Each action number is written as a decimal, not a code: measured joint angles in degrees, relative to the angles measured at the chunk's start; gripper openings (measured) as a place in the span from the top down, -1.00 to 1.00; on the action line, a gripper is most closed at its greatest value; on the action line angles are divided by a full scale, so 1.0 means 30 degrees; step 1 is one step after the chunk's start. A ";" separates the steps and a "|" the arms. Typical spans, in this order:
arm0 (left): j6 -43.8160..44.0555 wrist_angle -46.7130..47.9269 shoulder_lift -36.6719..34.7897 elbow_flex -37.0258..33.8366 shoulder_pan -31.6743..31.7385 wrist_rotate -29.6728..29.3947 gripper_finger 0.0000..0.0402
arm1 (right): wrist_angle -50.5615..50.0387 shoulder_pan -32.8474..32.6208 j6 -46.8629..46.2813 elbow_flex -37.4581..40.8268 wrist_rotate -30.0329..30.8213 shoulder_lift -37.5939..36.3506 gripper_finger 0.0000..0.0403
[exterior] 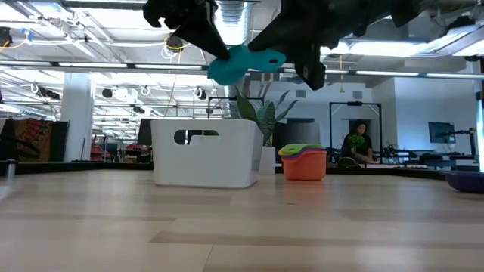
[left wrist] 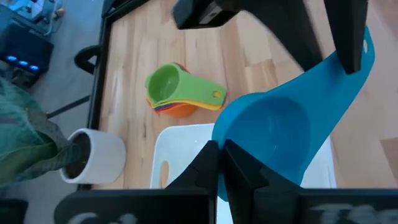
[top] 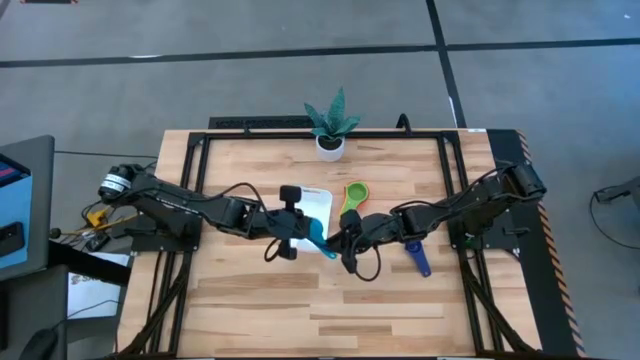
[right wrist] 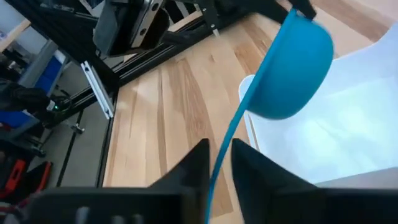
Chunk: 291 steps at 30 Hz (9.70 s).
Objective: Nest measuring cups in basket
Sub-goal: Stack the light blue measuring cup on top of the light green measuring cup, then stack the dark blue measuring cup on top of the light blue measuring cup, then put the stacked measuring cups into the white bin
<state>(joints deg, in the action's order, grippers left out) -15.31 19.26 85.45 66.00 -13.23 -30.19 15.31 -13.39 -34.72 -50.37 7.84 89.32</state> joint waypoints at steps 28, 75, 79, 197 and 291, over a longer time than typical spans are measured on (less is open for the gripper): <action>0.6022 -0.0333 -0.3814 -0.4202 0.0077 -0.5809 0.18 | 1.8533 -0.0900 -0.6933 1.0444 0.8433 -0.0333 0.96; 0.6513 -0.3240 -0.5676 -0.7074 0.0342 -0.5569 0.30 | 1.5256 0.2817 -1.3251 1.1816 0.3896 -0.0291 0.59; 0.6568 -0.3240 -0.5676 -0.7074 0.0342 -0.5569 0.30 | 1.4812 0.3173 -1.2765 1.1664 0.3392 -0.0291 0.62; 0.9850 -0.2815 -0.0750 -0.6863 0.0656 -0.3325 0.30 | -0.9876 0.9031 -0.9065 0.1953 0.0896 -0.3176 0.71; 0.9459 -0.3225 -0.0648 -0.6892 0.0874 -0.3718 0.30 | -1.1858 0.6200 2.2516 -0.0409 0.5046 0.1488 0.62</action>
<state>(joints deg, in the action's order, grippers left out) 13.07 9.58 83.50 45.32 -10.61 -41.34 -20.26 5.21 32.83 -51.60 22.97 93.78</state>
